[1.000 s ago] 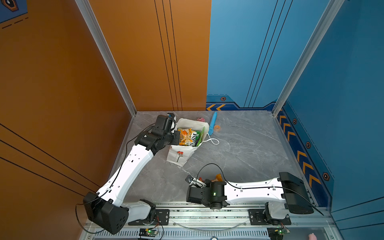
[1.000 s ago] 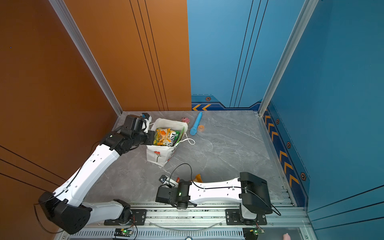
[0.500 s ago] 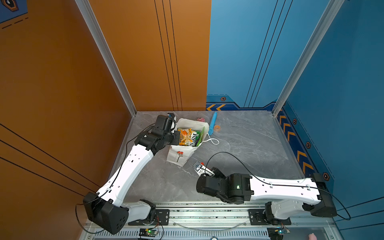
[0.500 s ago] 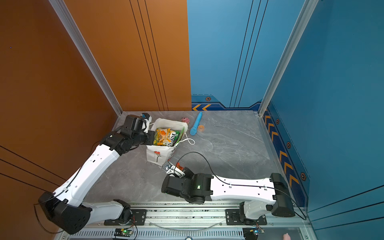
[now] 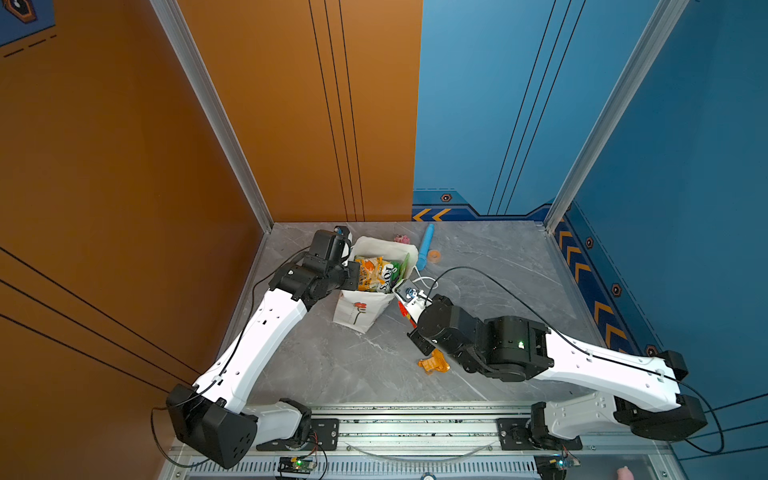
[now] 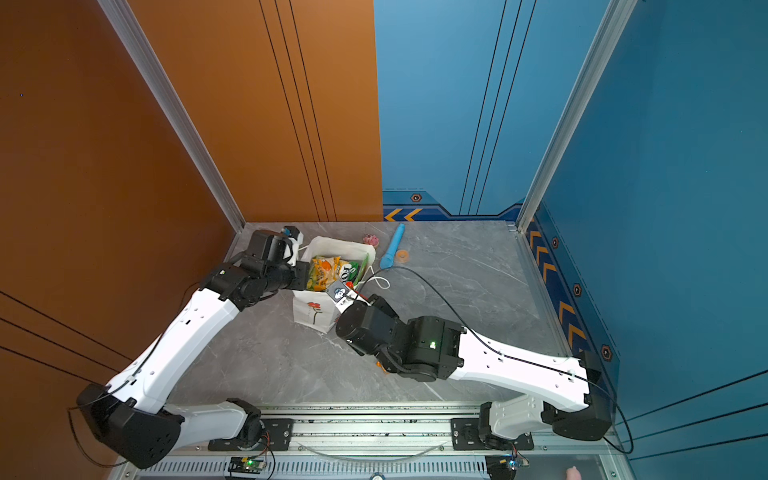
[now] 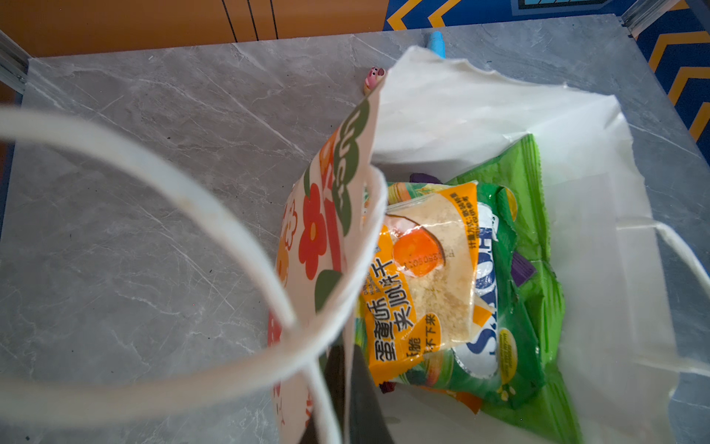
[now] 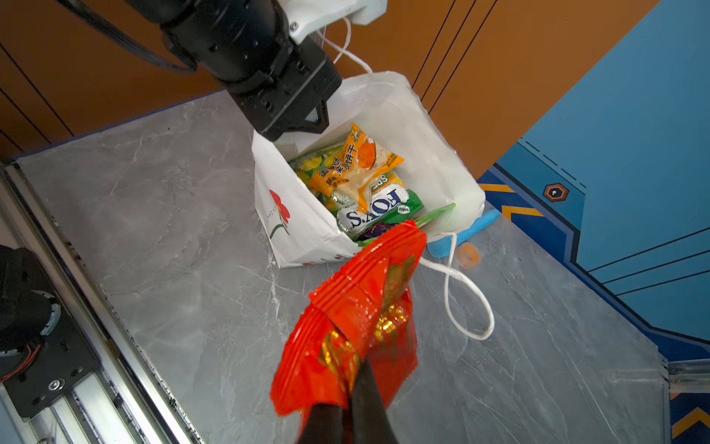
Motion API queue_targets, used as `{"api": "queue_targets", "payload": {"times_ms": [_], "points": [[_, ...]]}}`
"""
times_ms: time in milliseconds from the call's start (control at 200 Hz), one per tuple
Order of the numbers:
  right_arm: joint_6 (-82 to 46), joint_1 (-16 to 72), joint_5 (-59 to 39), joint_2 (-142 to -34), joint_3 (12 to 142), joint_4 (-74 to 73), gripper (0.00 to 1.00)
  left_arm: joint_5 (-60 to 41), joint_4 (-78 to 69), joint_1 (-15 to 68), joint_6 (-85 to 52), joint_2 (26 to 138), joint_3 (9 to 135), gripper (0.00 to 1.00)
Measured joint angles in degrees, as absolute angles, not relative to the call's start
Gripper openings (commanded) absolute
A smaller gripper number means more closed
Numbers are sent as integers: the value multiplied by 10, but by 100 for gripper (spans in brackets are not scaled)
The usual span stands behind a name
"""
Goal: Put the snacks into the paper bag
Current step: 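Lift the red pack and carry it over the paper bag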
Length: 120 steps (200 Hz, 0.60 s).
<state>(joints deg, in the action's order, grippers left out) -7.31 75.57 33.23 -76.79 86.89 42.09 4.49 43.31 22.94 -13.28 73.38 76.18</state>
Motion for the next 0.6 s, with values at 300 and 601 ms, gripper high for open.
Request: {"api": "queue_targets", "payload": {"times_ms": [300,601], "points": [[-29,698,323,-835,982,398,0,45,433,229,-133,734,762,0],[-30,635,266,-915,1061,400,0,45,433,229,-133,734,762,0]]}}
